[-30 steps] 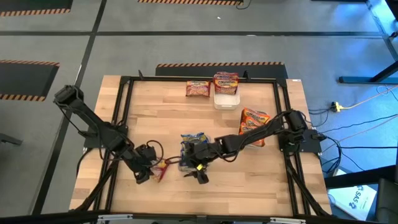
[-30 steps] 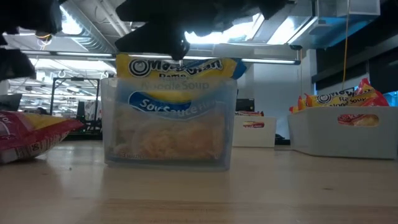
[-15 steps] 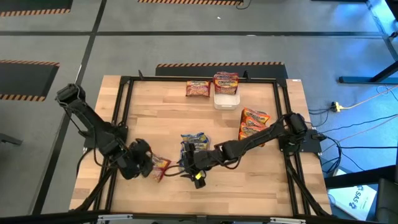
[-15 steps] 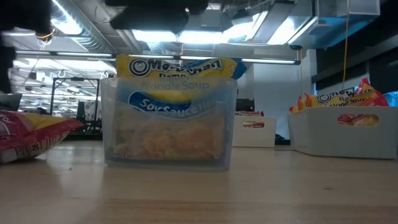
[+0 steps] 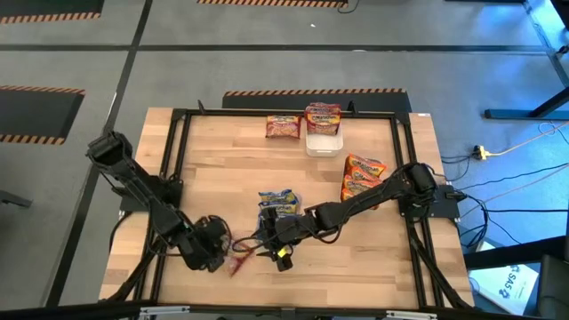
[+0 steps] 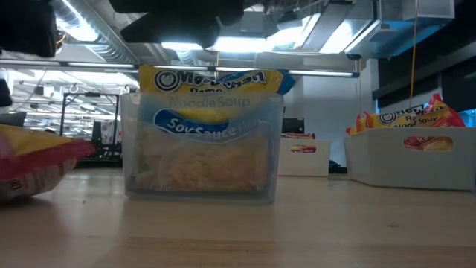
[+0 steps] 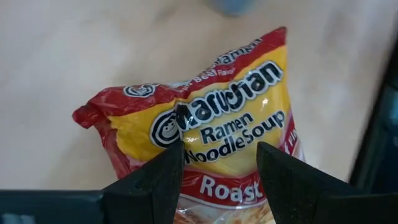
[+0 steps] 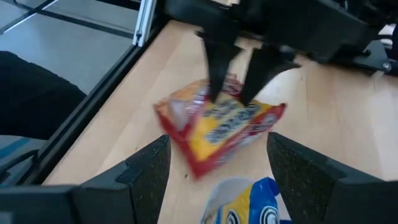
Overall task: Sort Maruchan noodles
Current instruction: Put the bottom red noodle pack into the white bin
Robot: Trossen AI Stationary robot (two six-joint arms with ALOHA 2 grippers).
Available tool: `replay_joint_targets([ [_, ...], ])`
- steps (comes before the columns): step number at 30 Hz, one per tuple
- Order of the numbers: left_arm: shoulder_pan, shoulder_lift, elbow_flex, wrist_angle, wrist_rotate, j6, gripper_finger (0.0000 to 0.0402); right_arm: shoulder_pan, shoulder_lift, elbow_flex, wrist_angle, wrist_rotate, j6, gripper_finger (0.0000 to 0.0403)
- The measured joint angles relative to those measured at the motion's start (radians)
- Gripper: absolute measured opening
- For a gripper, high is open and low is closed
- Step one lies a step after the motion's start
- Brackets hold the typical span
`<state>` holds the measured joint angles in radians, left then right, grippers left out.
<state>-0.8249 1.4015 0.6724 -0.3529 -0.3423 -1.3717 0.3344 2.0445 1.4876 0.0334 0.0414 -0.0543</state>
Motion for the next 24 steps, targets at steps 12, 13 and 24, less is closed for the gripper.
replay_joint_targets([
  [12, -0.002, 0.050, 0.008, 0.178, -0.014, 0.367, 0.0196, 0.072, 0.000, 0.000, 0.002, 0.064, 0.101, 0.0253],
  [13, -0.009, 0.045, 0.024, 0.171, -0.014, 0.379, 0.0196, 0.078, 0.000, 0.000, 0.002, 0.063, 0.112, 0.0253],
  [24, -0.152, 0.056, 0.178, 0.034, -0.213, 0.254, 0.0196, 0.152, 0.003, 0.000, -0.088, 0.162, 0.309, 0.0253],
])
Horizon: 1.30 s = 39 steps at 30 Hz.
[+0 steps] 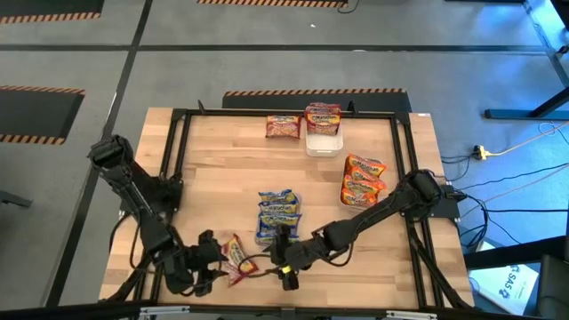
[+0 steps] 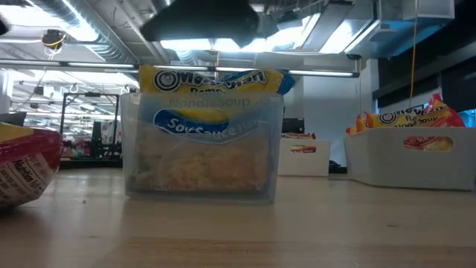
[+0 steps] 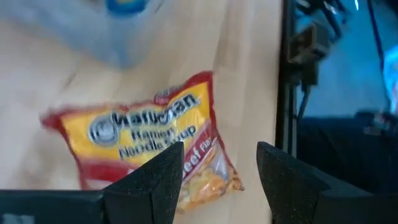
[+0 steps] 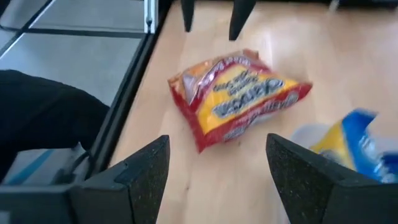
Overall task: Sort Maruchan noodles
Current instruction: Put the bottom red noodle pack into the white bin
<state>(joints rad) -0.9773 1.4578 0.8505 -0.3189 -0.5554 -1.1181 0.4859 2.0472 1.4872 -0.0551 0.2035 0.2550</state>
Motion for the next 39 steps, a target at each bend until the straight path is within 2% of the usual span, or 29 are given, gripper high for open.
replay_joint_targets([
  [3, -0.008, 0.046, 0.000, 0.035, -0.023, -0.119, 0.0196, 0.028, 0.000, 0.000, -0.017, 0.013, 0.087, 0.0253],
  [10, -0.001, 0.206, 0.002, 0.080, 0.007, -0.145, 0.0196, 0.078, 0.000, 0.000, -0.023, -0.012, 0.298, 0.0253],
  [17, 0.015, 0.264, 0.001, 0.302, 0.011, 0.111, 0.0196, 0.097, 0.001, -0.041, -0.012, 0.073, 0.450, 0.0253],
  [22, 0.027, 0.265, 0.000, 0.320, 0.004, 0.156, 0.0196, 0.097, 0.002, -0.096, 0.022, 0.129, 0.579, 0.0253],
  [26, 0.030, 0.282, 0.000, 0.341, -0.009, 0.227, 0.0196, 0.106, 0.010, -0.136, 0.132, 0.175, 0.684, 0.0253],
  [33, 0.062, 0.364, 0.002, 0.495, -0.021, 0.369, 0.0196, 0.100, 0.090, -0.141, 0.195, 0.180, 0.837, 0.0253],
  [39, 0.088, 0.375, 0.001, 0.539, -0.006, 0.473, 0.0196, 0.081, 0.140, -0.141, 0.233, 0.175, 0.882, 0.0253],
])
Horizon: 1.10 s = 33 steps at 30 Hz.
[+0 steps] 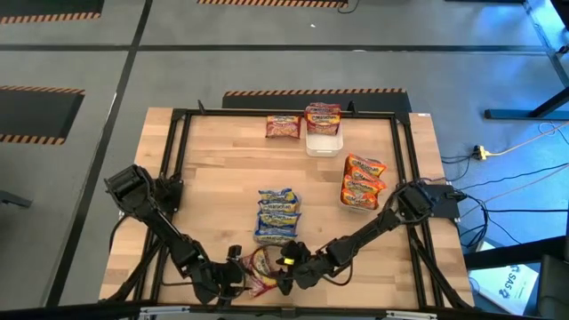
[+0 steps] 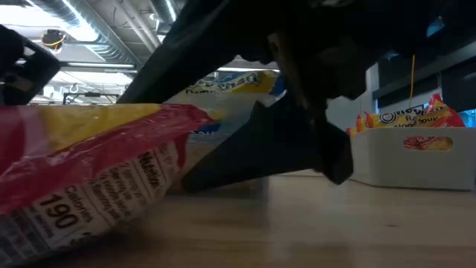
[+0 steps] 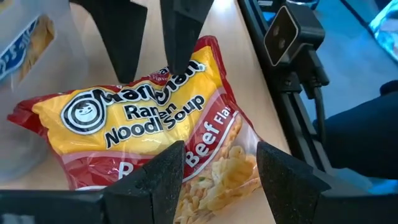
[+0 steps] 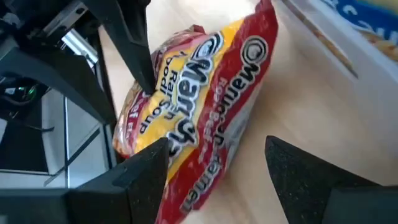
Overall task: Sort Maruchan noodles
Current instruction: Put the bottom red noodle pack into the white bin
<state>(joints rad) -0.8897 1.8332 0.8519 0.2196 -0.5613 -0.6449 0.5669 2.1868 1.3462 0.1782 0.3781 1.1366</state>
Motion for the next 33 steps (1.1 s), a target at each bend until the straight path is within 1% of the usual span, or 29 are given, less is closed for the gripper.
replay_joint_targets([
  [2, 0.007, 0.000, 0.000, 0.001, 0.001, 0.015, 0.0196, -0.006, 0.005, 0.000, 0.021, 0.002, -0.018, 0.0253],
  [5, 0.011, 0.000, 0.000, 0.002, 0.003, 0.027, 0.0196, -0.013, 0.005, 0.000, 0.039, -0.028, -0.027, 0.0253],
  [10, 0.011, 0.000, -0.001, 0.002, -0.003, 0.036, 0.0196, -0.020, 0.018, 0.001, 0.056, -0.082, 0.018, 0.0253],
  [15, 0.015, 0.001, -0.002, 0.004, -0.024, 0.056, 0.0196, -0.026, 0.056, 0.018, 0.075, -0.083, 0.042, 0.0253],
  [23, 0.040, 0.001, -0.002, 0.012, -0.004, 0.074, 0.0196, -0.042, 0.086, 0.062, 0.087, -0.039, 0.035, 0.0253],
  [29, 0.041, 0.001, -0.002, 0.015, -0.003, 0.074, 0.0196, -0.059, 0.086, 0.064, 0.081, -0.092, 0.026, 0.0253],
  [33, 0.042, 0.000, -0.002, 0.017, 0.022, 0.075, 0.0196, -0.064, 0.086, 0.064, 0.073, -0.120, 0.016, 0.0253],
])
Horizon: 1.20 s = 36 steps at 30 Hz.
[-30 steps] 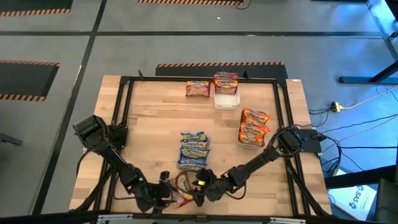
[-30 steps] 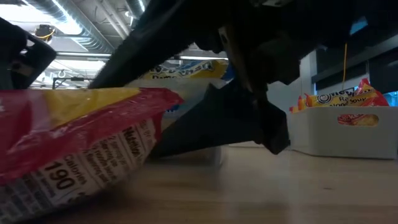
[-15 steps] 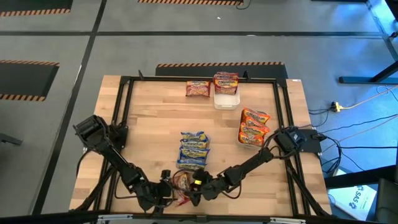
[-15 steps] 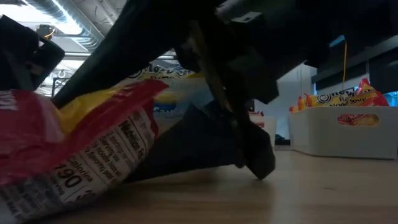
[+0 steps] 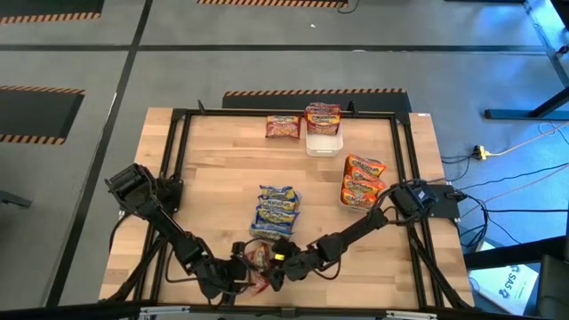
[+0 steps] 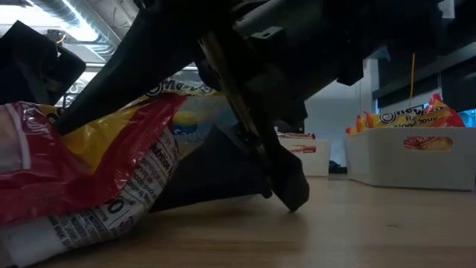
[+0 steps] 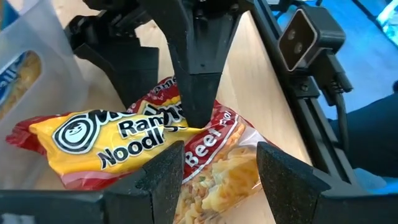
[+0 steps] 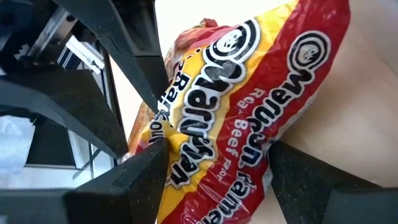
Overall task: Sort Maruchan noodles
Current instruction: Put the bottom red noodle pack into the white bin
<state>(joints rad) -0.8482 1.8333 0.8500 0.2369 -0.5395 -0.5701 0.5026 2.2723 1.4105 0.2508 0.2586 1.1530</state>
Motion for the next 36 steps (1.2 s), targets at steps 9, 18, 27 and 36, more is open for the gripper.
replay_joint_targets([
  [9, 0.000, -0.001, 0.000, 0.003, 0.027, 0.000, 0.0196, -0.011, 0.001, 0.019, -0.012, -0.022, -0.034, 0.0253],
  [18, 0.001, -0.001, 0.001, 0.004, 0.042, 0.002, 0.0196, -0.005, 0.003, 0.067, -0.067, 0.014, -0.056, 0.0253],
  [27, -0.005, -0.001, 0.001, -0.001, 0.042, 0.000, 0.0196, -0.027, 0.000, 0.069, -0.093, -0.048, -0.034, 0.0253],
  [36, -0.025, 0.000, 0.001, -0.009, 0.046, -0.004, 0.0196, -0.047, -0.002, 0.091, -0.063, -0.130, -0.057, 0.0253],
])
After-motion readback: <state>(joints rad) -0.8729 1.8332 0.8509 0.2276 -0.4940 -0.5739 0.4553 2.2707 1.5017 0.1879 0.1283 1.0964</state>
